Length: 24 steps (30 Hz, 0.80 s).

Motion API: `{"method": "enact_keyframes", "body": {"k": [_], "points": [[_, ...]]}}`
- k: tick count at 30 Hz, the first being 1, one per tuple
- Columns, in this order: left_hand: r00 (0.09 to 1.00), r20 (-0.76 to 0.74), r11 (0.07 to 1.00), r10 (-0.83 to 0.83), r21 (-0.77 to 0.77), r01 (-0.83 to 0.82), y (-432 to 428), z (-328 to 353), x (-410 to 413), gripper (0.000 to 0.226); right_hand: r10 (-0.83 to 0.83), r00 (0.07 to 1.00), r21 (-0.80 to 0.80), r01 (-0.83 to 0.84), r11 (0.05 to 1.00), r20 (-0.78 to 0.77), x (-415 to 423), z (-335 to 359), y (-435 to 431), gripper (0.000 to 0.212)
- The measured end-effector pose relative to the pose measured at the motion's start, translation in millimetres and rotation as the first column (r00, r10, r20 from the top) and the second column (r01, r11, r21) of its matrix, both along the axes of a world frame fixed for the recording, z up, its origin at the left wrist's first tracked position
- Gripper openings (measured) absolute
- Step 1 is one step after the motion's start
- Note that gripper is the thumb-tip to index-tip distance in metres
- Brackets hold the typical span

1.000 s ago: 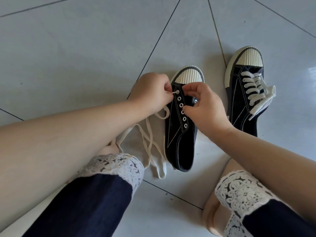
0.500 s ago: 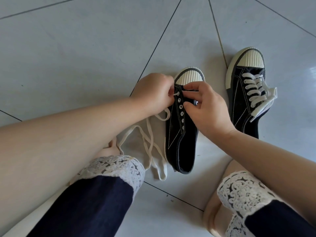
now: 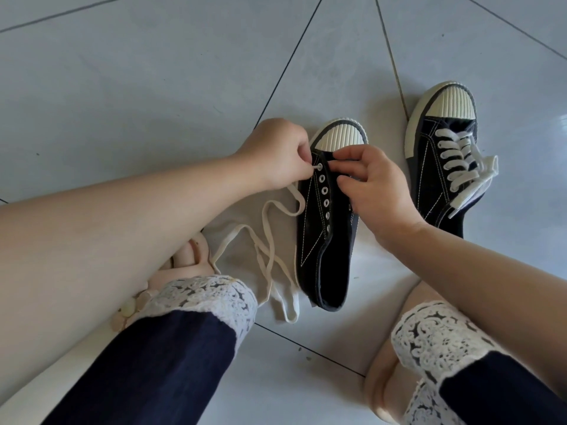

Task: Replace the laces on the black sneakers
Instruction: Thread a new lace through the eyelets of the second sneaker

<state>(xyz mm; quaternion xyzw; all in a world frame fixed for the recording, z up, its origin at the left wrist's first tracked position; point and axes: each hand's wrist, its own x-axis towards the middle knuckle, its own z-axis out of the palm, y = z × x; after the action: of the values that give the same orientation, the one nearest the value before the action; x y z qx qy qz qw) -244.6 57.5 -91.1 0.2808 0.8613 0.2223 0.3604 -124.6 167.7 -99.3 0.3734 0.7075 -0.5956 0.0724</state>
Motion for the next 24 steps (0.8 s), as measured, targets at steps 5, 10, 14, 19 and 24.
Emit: {"method": "enact_keyframes", "body": {"k": [5,10,14,19,24], "points": [[0.996,0.061,0.997,0.066,-0.05,-0.063,4,2,0,0.01,-0.011,1.0,-0.015,0.011,1.0,0.001,-3,-3,2,0.036],[0.958,0.201,0.972,0.203,-0.157,-0.173,9,2,-3,0.011,0.014,1.0,-0.019,-0.014,1.0,-0.004,-4,-2,2,0.036],[0.968,0.211,0.982,0.14,-0.151,-0.109,16,3,-4,0.012,0.04,0.999,0.032,-0.04,0.999,-0.005,-4,-1,2,0.038],[0.984,0.17,0.998,0.06,-0.004,-0.06,4,-3,-3,0.007,0.085,0.996,0.15,-0.085,0.985,0.006,-7,-3,2,0.031],[0.91,0.274,0.929,0.311,0.116,-0.352,-5,-14,12,0.019,0.149,0.988,0.372,-0.151,0.916,0.035,-10,-4,-2,0.026]]}}
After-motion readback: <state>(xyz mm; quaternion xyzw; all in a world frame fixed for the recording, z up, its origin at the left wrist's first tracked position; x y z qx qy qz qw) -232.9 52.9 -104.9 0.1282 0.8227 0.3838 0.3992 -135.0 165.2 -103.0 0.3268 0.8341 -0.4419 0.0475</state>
